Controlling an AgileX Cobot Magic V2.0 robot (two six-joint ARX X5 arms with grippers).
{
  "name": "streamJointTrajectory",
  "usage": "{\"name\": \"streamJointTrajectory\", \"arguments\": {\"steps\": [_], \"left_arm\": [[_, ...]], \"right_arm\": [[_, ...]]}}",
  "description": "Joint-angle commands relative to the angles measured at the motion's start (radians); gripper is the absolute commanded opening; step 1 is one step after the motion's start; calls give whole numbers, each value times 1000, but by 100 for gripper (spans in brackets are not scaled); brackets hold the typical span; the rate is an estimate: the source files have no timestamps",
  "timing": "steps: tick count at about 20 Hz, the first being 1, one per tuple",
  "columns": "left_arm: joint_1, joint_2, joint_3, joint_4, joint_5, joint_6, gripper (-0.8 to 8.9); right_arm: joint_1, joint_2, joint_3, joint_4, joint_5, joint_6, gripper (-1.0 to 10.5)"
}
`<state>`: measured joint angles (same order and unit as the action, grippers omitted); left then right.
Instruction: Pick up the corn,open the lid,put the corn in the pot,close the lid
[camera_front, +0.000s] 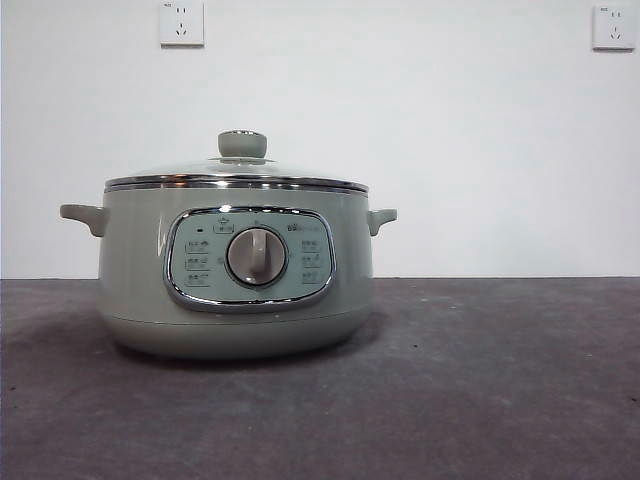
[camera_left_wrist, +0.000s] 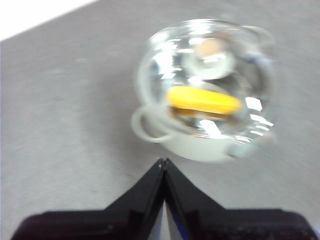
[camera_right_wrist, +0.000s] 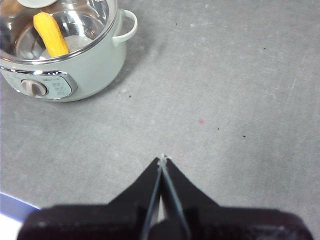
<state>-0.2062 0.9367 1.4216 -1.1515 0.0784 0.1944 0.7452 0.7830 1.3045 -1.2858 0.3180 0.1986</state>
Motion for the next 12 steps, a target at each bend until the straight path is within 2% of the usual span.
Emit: {"name": "streamJointTrajectory", "arguments": {"steps": [1,4,7,8,10,12], "left_arm": [[74,-169,-331,269,0,12,-4],[127,-402,-737,637,1,-4,-4],[156,-604,-1055,949,1,-118,-4],[164,-662,-1138,1025,0,-153,-4],[179,-742,-1247,1099,0,-164,-4],[190,-801,-1311,1104,0,-165,-4]], "right_arm": [[2,0,-8,5,5,8,-11],[2,0,-8,5,5,8,-11],[2,0,-8,5,5,8,-11],[2,0,-8,5,5,8,-11],[2,0,-8,5,5,8,-11],[2,0,-8,5,5,8,-11]]}}
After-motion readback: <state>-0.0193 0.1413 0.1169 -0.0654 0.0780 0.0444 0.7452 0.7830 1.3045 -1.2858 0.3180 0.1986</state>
